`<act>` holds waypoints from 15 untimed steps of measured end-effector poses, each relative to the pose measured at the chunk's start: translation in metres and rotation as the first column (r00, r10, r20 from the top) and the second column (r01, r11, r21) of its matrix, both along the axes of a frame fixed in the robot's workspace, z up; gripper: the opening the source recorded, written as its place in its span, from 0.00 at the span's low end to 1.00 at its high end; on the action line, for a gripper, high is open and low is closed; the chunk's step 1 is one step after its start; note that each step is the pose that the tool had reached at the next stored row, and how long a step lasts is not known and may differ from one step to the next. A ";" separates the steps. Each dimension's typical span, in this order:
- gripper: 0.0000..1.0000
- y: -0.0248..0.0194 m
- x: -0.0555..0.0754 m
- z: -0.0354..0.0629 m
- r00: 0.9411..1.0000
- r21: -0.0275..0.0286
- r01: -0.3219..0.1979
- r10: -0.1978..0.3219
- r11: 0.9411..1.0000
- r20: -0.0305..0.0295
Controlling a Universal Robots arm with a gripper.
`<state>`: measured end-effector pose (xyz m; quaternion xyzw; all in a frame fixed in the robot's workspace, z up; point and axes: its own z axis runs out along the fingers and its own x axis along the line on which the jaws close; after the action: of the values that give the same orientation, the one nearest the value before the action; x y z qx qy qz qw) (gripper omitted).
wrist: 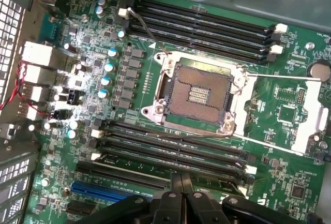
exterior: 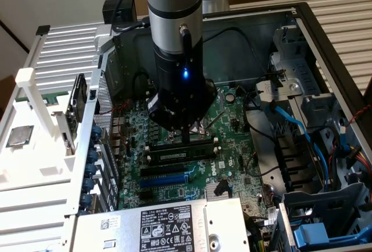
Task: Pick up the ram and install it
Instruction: 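Press down the ram until it locks into place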
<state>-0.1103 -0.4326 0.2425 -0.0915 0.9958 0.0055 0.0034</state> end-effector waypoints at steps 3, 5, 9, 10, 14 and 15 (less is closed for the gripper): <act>0.10 0.0000 0.000 -0.0003 0.999 0.000 0.051 -0.051 0.999 0.000; 0.10 0.0000 0.000 -0.0006 0.995 0.000 0.101 -0.101 0.995 0.000; 0.10 0.0000 0.000 -0.0010 0.986 0.000 0.168 -0.168 0.986 0.000; 0.10 0.0000 0.000 -0.0011 0.983 0.000 0.183 -0.183 0.983 0.000; 0.10 0.0000 0.000 -0.0011 0.981 0.000 0.192 -0.192 0.981 0.000; 0.10 0.0000 0.000 -0.0011 0.981 0.000 0.192 -0.192 0.981 0.000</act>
<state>-0.1103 -0.4326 0.2414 0.0050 1.0000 0.0052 0.0039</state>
